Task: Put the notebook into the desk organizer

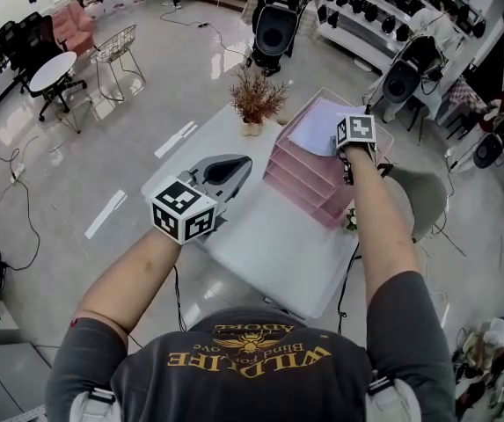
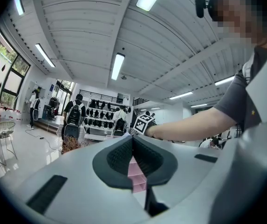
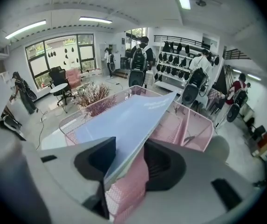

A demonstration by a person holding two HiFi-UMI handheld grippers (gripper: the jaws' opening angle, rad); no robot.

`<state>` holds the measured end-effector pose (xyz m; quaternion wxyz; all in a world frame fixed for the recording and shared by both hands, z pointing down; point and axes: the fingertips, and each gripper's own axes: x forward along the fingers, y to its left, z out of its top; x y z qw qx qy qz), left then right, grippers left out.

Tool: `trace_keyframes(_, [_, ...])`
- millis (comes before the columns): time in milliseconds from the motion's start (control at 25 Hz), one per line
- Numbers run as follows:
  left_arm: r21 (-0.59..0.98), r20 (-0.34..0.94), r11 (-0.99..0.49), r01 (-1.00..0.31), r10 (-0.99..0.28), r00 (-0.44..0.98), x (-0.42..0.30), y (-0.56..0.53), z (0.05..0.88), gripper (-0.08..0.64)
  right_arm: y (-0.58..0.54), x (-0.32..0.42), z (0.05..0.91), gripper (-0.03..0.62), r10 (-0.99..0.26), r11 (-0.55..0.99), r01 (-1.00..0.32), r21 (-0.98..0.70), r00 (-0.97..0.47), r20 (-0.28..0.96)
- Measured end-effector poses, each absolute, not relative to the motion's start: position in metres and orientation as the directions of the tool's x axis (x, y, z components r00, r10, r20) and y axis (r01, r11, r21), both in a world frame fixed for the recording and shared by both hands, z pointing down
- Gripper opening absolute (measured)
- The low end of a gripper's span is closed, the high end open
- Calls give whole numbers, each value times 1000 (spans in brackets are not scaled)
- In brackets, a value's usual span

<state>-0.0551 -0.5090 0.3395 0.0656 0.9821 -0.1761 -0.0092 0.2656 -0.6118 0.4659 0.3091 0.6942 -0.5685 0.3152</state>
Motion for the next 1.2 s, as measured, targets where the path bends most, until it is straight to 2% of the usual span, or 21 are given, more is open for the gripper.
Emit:
trace_keyframes(120, [133, 5, -929, -346, -348, 937, -58, -510, 340, 2, -610, 267, 464, 200, -597, -168, -981, 96, 179, 782])
trace_keyframes(240, [132, 6, -929, -345, -347, 938, -59, -511, 340, 2, -611, 271, 457, 301, -606, -171, -974, 147, 222, 764])
trace_keyframes(360, [128, 2, -931, -343, -346, 938, -60, -510, 337, 2, -614, 273, 439, 325, -645, -175, -965, 193, 261, 718])
trace_keyframes(720, [116, -22, -932, -345, -349, 937, -56, -500, 327, 2, -604, 267, 393, 327, -769, -148, -979, 142, 204, 606])
trace_keyframes(960, [95, -45, -932, -349, -354, 934, -43, -488, 314, 2, -580, 258, 357, 327, -859, -55, -996, 68, 82, 505])
trace_keyframes(1200, [59, -64, -913, -403, -407, 911, -14, -466, 299, 2, -547, 254, 314, 317, -918, 121, -993, -3, -113, 380])
